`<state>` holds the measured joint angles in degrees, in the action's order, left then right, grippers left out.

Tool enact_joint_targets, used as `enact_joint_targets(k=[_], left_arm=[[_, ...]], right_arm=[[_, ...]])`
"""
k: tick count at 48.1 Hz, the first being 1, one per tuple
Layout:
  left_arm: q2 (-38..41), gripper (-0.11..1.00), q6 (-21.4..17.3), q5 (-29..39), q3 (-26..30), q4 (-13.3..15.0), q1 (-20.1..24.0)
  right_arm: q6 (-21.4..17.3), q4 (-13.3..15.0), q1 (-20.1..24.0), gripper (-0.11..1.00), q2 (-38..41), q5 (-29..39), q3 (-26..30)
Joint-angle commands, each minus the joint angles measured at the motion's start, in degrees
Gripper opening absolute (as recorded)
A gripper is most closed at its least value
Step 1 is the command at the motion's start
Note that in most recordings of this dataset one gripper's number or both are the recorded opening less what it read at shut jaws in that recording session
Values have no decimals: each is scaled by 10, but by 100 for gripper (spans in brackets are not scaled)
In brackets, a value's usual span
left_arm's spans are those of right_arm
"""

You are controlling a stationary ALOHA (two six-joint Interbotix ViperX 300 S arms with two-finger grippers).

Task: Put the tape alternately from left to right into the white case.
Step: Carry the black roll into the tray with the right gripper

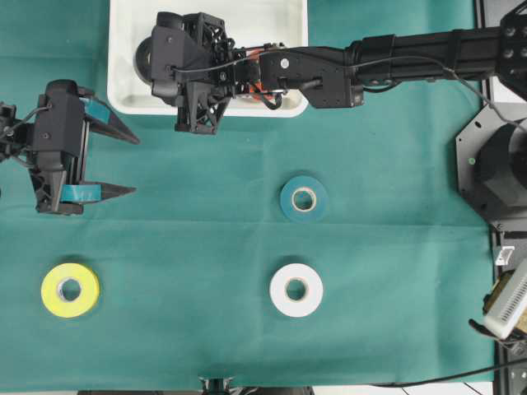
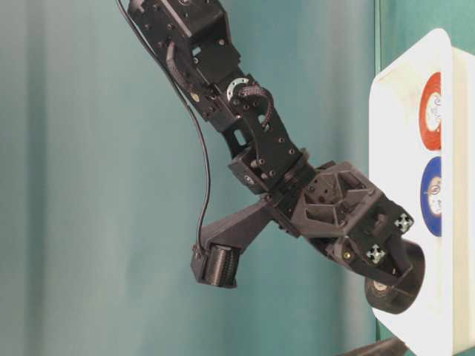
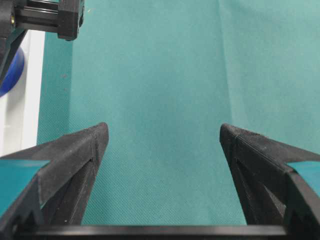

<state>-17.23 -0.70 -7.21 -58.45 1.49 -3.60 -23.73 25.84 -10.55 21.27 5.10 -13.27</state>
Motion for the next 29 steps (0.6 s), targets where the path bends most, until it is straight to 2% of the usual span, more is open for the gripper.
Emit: enact_joint_targets(k=[1, 7, 12, 16, 29], left_arm=[[-4, 98, 1, -6, 10, 0, 1], [-4, 98, 1, -6, 10, 1, 1], [-4, 98, 1, -6, 10, 1, 1], [-4, 98, 1, -6, 10, 1, 1], [-4, 98, 1, -6, 7, 0, 1]], right_arm=[[-1, 1, 2, 6, -13, -1, 8], [-1, 1, 4, 33, -12, -1, 8], [-1, 1, 5, 65, -13, 0, 8], [-1, 1, 5, 85, -13, 0, 8], [0, 1, 6, 86, -13, -1, 8]])
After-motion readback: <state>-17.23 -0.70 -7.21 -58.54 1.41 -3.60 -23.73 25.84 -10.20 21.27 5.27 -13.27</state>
